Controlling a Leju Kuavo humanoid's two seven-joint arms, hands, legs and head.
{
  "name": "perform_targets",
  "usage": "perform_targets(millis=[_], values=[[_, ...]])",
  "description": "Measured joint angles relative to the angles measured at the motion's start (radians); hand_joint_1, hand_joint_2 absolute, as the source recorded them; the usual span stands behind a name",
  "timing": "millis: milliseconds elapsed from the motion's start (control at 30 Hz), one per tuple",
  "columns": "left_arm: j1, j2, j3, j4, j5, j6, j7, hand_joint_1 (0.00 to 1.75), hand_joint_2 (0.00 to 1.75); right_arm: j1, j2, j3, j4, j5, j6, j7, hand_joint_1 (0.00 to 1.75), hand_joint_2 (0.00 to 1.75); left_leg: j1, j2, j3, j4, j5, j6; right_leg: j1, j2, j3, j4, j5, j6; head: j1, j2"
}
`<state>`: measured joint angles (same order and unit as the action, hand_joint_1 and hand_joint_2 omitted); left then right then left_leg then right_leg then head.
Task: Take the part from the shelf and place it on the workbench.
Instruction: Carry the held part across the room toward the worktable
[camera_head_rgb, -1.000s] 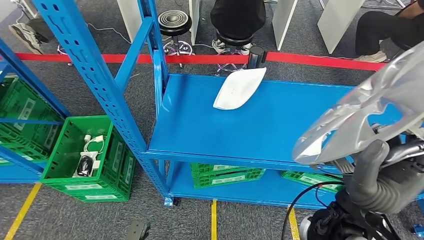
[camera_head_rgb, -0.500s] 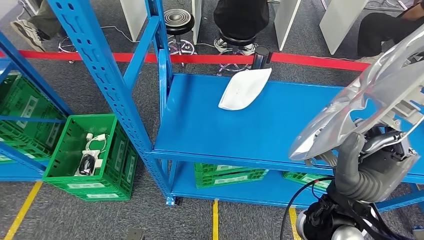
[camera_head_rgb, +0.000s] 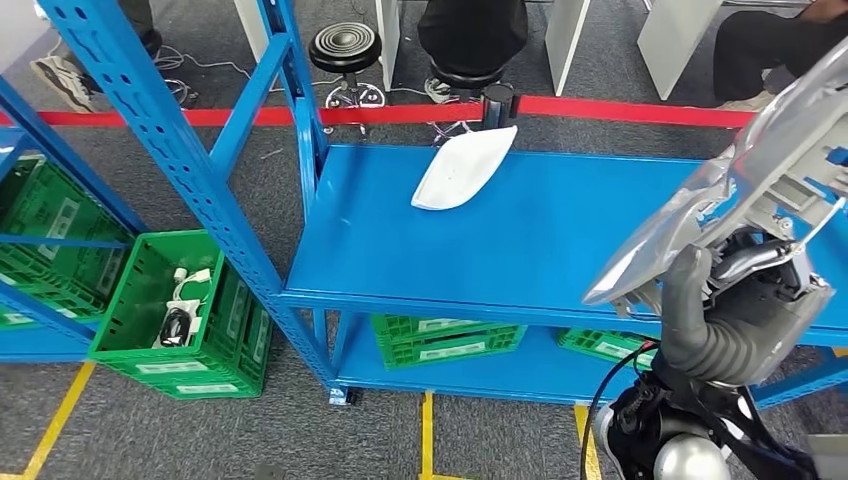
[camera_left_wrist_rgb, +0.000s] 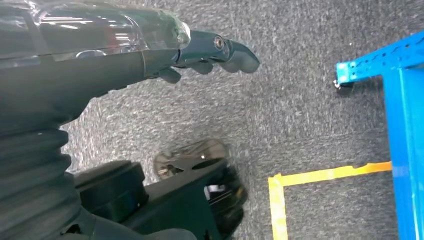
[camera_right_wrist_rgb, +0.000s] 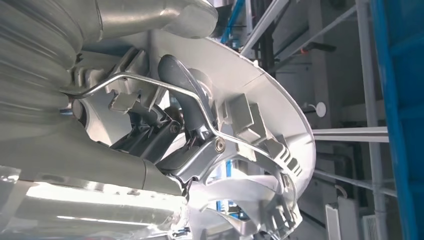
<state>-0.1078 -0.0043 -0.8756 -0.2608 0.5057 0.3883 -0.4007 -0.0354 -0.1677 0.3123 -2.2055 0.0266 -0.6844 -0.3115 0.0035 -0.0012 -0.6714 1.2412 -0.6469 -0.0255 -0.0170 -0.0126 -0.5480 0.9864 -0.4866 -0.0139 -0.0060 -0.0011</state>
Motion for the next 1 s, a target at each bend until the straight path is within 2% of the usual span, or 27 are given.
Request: perform_targets(millis=[33, 67, 100, 167, 200, 233, 300, 367, 400, 433, 500, 533, 567, 600, 633, 667, 733, 767, 800, 867, 900, 933, 1000], values=[[0.000, -0.002, -0.002, 0.000, -0.002, 0.000, -0.001, 0.00, 1.75, 0.000, 0.000, -0.004, -0.003, 0.007, 0.000, 0.008, 1.54, 1.75, 0.002, 0.000, -0.010, 0.046, -0.020, -0.003, 0.001, -0.002, -0.009, 0.001, 0.006, 0.000, -0.003, 0.000], [-0.001, -0.004, -0.003, 0.000, -0.004, 0.001, -0.002, 0.00, 1.75, -0.001, 0.000, -0.007, -0.006, 0.014, 0.000, 0.017, 1.54, 1.75, 0.003, 0.000, -0.006, 0.062, -0.021, -0.005, 0.002, -0.003, -0.018, 0.003, 0.011, 0.001, -0.004, 0.000], [-0.001, -0.006, -0.005, 0.000, -0.005, 0.002, -0.002, 0.00, 1.75, -0.001, -0.001, -0.009, -0.008, 0.019, 0.000, 0.026, 1.54, 1.75, 0.004, 0.001, 0.016, 0.047, -0.007, -0.007, 0.002, -0.004, -0.029, 0.006, 0.018, 0.003, -0.005, 0.000], [-0.003, -0.011, -0.006, 0.000, -0.006, 0.004, -0.002, 0.00, 1.75, -0.002, -0.002, -0.011, -0.014, 0.026, 0.000, 0.038, 1.54, 1.75, 0.007, 0.002, 0.107, -0.080, 0.050, -0.008, 0.000, -0.004, -0.044, 0.014, 0.026, 0.009, -0.007, 0.000], [-0.005, -0.013, -0.007, 0.000, -0.006, 0.003, -0.002, 0.00, 1.75, -0.002, -0.002, -0.011, -0.018, 0.029, 0.000, 0.042, 1.54, 1.75, 0.007, 0.003, 0.153, -0.152, 0.068, -0.006, 0.000, -0.004, -0.051, 0.020, 0.029, 0.014, -0.008, 0.000], [-0.007, -0.015, -0.009, 0.000, -0.006, 0.001, -0.001, 0.00, 1.75, -0.002, -0.003, -0.012, -0.023, 0.032, 0.000, 0.046, 1.54, 1.75, 0.007, 0.002, 0.184, -0.201, 0.076, -0.004, 0.000, -0.004, -0.055, 0.024, 0.033, 0.020, -0.009, 0.000], [-0.005, -0.019, -0.014, 0.001, -0.009, -0.006, 0.002, 0.00, 1.75, -0.001, -0.005, -0.012, -0.032, 0.040, 0.000, 0.055, 1.54, 1.75, 0.004, 0.000, 0.200, -0.239, 0.075, 0.002, 0.001, -0.004, -0.062, 0.028, 0.043, 0.034, -0.009, 0.000], [-0.001, -0.024, -0.020, 0.002, -0.017, -0.007, 0.008, 0.00, 1.75, -0.001, -0.009, -0.012, -0.036, 0.048, 0.000, 0.063, 1.54, 1.75, 0.005, 0.000, 0.190, -0.242, 0.084, 0.017, -0.002, -0.003, -0.068, 0.034, 0.040, 0.047, -0.005, 0.000], [0.000, -0.026, -0.023, 0.003, -0.022, -0.005, 0.011, 0.00, 1.75, -0.001, -0.011, -0.011, -0.038, 0.053, 0.000, 0.067, 1.54, 1.75, 0.005, 0.000, 0.182, -0.243, 0.092, 0.027, -0.003, -0.001, -0.076, 0.053, 0.016, 0.051, -0.002, 0.000], [-0.001, -0.028, -0.026, 0.004, -0.026, -0.002, 0.013, 0.00, 1.75, -0.001, -0.013, -0.011, -0.041, 0.057, 0.000, 0.071, 1.54, 1.75, 0.005, 0.000, 0.173, -0.245, 0.102, 0.037, -0.004, 0.000, -0.088, 0.090, -0.023, 0.055, 0.003, 0.000], [-0.002, -0.031, -0.033, 0.006, -0.030, 0.004, 0.016, 0.00, 1.75, -0.004, -0.017, -0.011, -0.047, 0.064, 0.000, 0.078, 1.54, 1.75, -0.001, 0.000, 0.151, -0.244, 0.120, 0.049, -0.003, 0.003, -0.113, 0.204, -0.117, 0.057, 0.015, 0.000], [-0.002, -0.032, -0.038, 0.007, -0.032, 0.007, 0.017, 0.00, 1.75, -0.006, -0.017, -0.011, -0.048, 0.066, 0.000, 0.081, 1.54, 1.75, -0.005, 0.000, 0.140, -0.243, 0.129, 0.052, -0.002, 0.003, -0.119, 0.256, -0.145, 0.057, 0.019, 0.000], [-0.002, -0.033, -0.044, 0.007, -0.033, 0.009, 0.019, 0.00, 1.75, -0.009, -0.018, -0.011, -0.049, 0.066, 0.000, 0.085, 1.54, 1.75, -0.009, 0.000, 0.128, -0.243, 0.137, 0.054, -0.002, 0.004, -0.116, 0.285, -0.150, 0.055, 0.021, 0.000], [-0.003, -0.034, -0.048, 0.008, -0.034, 0.010, 0.021, 0.00, 1.75, -0.013, -0.018, -0.011, -0.049, 0.066, 0.000, 0.087, 1.54, 1.75, -0.014, 0.000, 0.116, -0.242, 0.146, 0.054, 0.000, 0.004, -0.098, 0.283, -0.135, 0.050, 0.025, 0.000], [-0.004, -0.035, -0.052, 0.008, -0.035, 0.010, 0.023, 0.00, 1.75, -0.017, -0.018, -0.010, -0.050, 0.066, 0.000, 0.089, 1.54, 1.75, -0.018, 0.000, 0.105, -0.241, 0.155, 0.055, 0.003, 0.005, -0.067, 0.246, -0.107, 0.043, 0.027, 0.000], [-0.005, -0.036, -0.053, 0.009, -0.036, 0.010, 0.026, 0.00, 1.75, -0.023, -0.018, -0.010, -0.050, 0.066, 0.000, 0.091, 1.54, 1.75, -0.021, 0.000, 0.096, -0.241, 0.163, 0.054, 0.008, 0.007, -0.024, 0.184, -0.078, 0.032, 0.030, 0.000], [-0.009, -0.041, -0.055, 0.008, -0.039, 0.010, 0.034, 0.00, 1.75, -0.035, -0.018, -0.010, -0.050, 0.067, 0.000, 0.094, 1.54, 1.75, -0.026, 0.000, 0.082, -0.239, 0.178, 0.050, 0.018, 0.012, 0.058, 0.049, -0.056, 0.009, 0.031, 0.000], [-0.011, -0.043, -0.055, 0.008, -0.041, 0.010, 0.039, 0.00, 1.75, -0.042, -0.018, -0.009, -0.050, 0.068, 0.000, 0.095, 1.54, 1.75, -0.025, 0.001, 0.076, -0.239, 0.186, 0.045, 0.022, 0.014, 0.079, 0.007, -0.056, 0.001, 0.031, 0.000], [-0.012, -0.046, -0.056, 0.008, -0.043, 0.010, 0.045, 0.00, 1.75, -0.049, -0.018, -0.008, -0.050, 0.072, 0.000, 0.095, 1.54, 1.75, -0.023, 0.002, 0.070, -0.239, 0.194, 0.040, 0.026, 0.015, 0.086, -0.013, -0.057, -0.003, 0.032, 0.000], [-0.013, -0.047, -0.060, 0.009, -0.047, 0.010, 0.056, 0.00, 1.75, -0.060, -0.018, -0.006, -0.050, 0.080, 0.000, 0.096, 1.54, 1.75, -0.020, 0.002, 0.060, -0.236, 0.201, 0.028, 0.026, 0.011, 0.079, -0.028, -0.044, -0.005, 0.035, 0.000], [-0.012, -0.047, -0.062, 0.009, -0.047, 0.010, 0.060, 0.00, 1.75, -0.064, -0.018, -0.006, -0.050, 0.083, 0.000, 0.097, 1.54, 1.75, -0.019, 0.002, 0.053, -0.224, 0.184, 0.023, 0.024, 0.008, 0.073, -0.034, -0.034, -0.007, 0.035, 0.000], [-0.012, -0.047, -0.064, 0.009, -0.048, 0.010, 0.062, 0.00, 1.75, -0.067, -0.018, -0.005, -0.050, 0.085, 0.000, 0.097, 1.54, 1.75, -0.018, 0.002, 0.041, -0.194, 0.148, 0.017, 0.021, 0.005, 0.064, -0.038, -0.023, -0.009, 0.031, 0.000], [-0.013, -0.047, -0.066, 0.010, -0.050, 0.010, 0.066, 0.00, 1.75, -0.070, -0.018, -0.005, -0.050, 0.087, 0.000, 0.099, 1.54, 1.75, -0.011, 0.001, 0.008, -0.083, 0.048, 0.005, 0.019, 0.001, 0.039, -0.036, -0.004, -0.013, 0.019, 0.000]])
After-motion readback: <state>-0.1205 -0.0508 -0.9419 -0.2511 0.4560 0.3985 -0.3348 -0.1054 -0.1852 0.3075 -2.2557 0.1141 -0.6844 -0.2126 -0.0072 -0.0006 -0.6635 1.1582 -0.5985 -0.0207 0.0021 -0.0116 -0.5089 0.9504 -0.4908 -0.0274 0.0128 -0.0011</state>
